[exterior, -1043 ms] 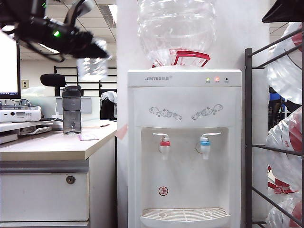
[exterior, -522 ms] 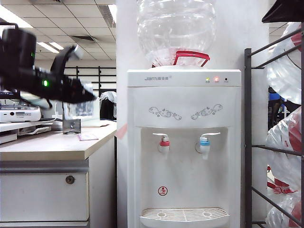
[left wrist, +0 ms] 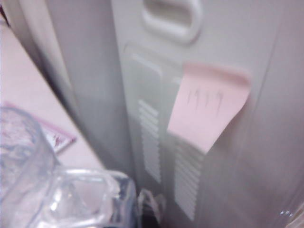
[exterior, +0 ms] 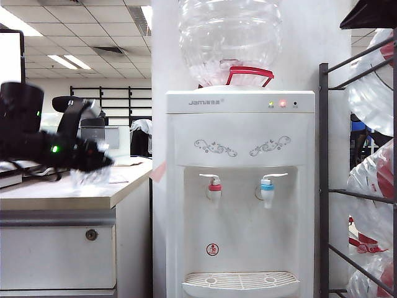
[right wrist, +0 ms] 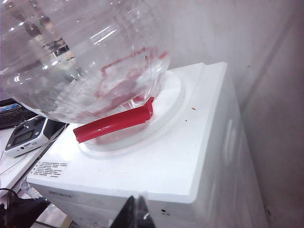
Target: Pick up the plastic mug from the left desk, go to the cold water outlet of the water dispenser, press the vertical switch to get some water, then put the mug back on the desk.
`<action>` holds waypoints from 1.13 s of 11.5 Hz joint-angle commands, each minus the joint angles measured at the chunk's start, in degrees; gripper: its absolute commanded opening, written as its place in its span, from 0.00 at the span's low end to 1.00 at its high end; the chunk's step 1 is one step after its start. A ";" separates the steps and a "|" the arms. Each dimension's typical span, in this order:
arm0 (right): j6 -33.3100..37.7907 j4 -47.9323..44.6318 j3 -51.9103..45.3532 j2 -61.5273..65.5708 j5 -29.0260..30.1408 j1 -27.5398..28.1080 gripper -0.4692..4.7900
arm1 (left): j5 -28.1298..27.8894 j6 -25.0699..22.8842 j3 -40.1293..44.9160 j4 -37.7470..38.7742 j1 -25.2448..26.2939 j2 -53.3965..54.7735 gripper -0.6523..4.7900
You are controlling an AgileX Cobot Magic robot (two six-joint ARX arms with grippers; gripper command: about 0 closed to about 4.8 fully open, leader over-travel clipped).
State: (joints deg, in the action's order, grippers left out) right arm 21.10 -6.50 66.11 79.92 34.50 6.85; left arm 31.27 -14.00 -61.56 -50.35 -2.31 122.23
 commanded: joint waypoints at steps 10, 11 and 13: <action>-0.20 -0.87 0.28 -0.28 0.13 -0.11 0.08 | -4.68 6.97 -0.39 3.93 1.64 -2.38 0.51; -0.17 -1.16 0.28 -0.28 0.13 -0.11 0.08 | -4.87 6.97 -0.39 7.10 1.57 -3.48 0.51; -0.15 -1.31 0.28 -0.28 0.13 -0.11 0.08 | -5.77 6.95 -0.39 14.97 1.53 -5.60 0.51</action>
State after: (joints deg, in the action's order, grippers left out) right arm 21.08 -6.57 66.08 79.92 34.48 6.83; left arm 25.63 -6.83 -61.95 -37.87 -0.71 117.45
